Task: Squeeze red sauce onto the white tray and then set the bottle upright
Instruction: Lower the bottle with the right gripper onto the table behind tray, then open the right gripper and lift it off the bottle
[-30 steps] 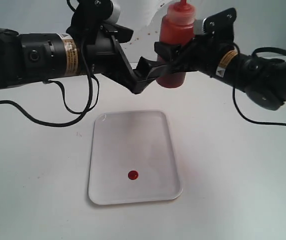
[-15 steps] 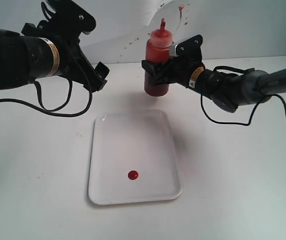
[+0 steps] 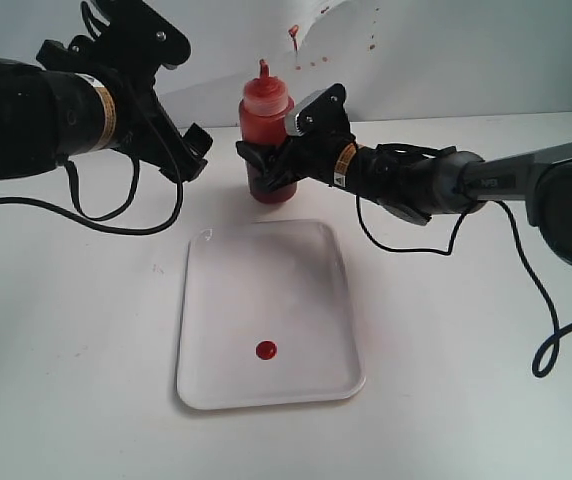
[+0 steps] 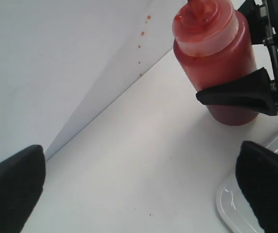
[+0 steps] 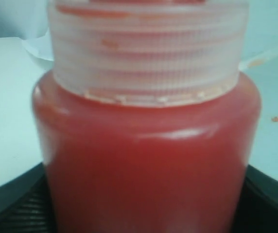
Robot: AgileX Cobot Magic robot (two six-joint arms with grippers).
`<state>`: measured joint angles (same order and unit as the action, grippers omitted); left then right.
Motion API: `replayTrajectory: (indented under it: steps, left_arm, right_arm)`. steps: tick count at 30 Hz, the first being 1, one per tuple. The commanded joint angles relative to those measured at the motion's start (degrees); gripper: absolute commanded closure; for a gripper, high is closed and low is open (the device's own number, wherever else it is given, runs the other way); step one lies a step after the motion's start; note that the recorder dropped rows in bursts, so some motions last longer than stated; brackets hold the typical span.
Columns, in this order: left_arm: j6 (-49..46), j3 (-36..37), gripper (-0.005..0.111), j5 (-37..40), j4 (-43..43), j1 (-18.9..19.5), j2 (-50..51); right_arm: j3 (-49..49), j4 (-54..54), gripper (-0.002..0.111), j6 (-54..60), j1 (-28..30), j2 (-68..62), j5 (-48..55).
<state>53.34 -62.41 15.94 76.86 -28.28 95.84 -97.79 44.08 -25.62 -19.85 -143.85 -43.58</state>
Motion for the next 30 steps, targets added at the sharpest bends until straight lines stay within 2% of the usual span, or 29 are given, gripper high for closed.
replayTrajectory:
  steps: [1, 8, 11, 15, 19, 20, 22, 30]
  left_arm:
    - [0.67, -0.53, 0.002, 0.36, 0.07, -0.29, -0.42]
    - [0.66, -0.53, 0.002, 0.36, 0.18, -0.29, -0.42]
    - [0.66, -0.53, 0.002, -0.17, 0.18, -0.29, -0.42]
    - [0.66, -0.53, 0.002, -0.98, 0.18, -0.29, -0.42]
    - [0.66, -0.53, 0.002, -0.98, 0.18, -0.29, -0.42]
    - [0.66, -0.53, 0.002, -0.98, 0.18, -0.29, -0.42]
    - [0.66, -0.53, 0.002, -0.98, 0.18, -0.29, -0.42]
    - [0.66, -0.53, 0.002, -1.13, 0.18, -0.29, -0.42]
  right_arm:
    - [-0.98, -0.79, 0.108, 0.32, 0.33, 0.7, -0.52]
    - [-0.98, -0.55, 0.108, 0.32, 0.33, 0.6, 4.34]
    - [-0.98, -0.55, 0.1, 0.32, 0.33, 0.6, 5.25]
    - [-0.87, 2.52, 0.075, 0.21, 0.33, 0.6, 4.03]
    - [-0.85, 1.71, 0.038, -0.58, 0.33, 0.6, 4.07]
    - [-0.97, 1.6, 0.023, -1.42, 0.33, 0.6, 3.95]
    - [-0.97, 0.48, 0.013, -1.43, 0.33, 0.73, 3.64]
    - [-0.97, 0.55, 0.012, -7.54, 0.44, 6.21, 3.91]
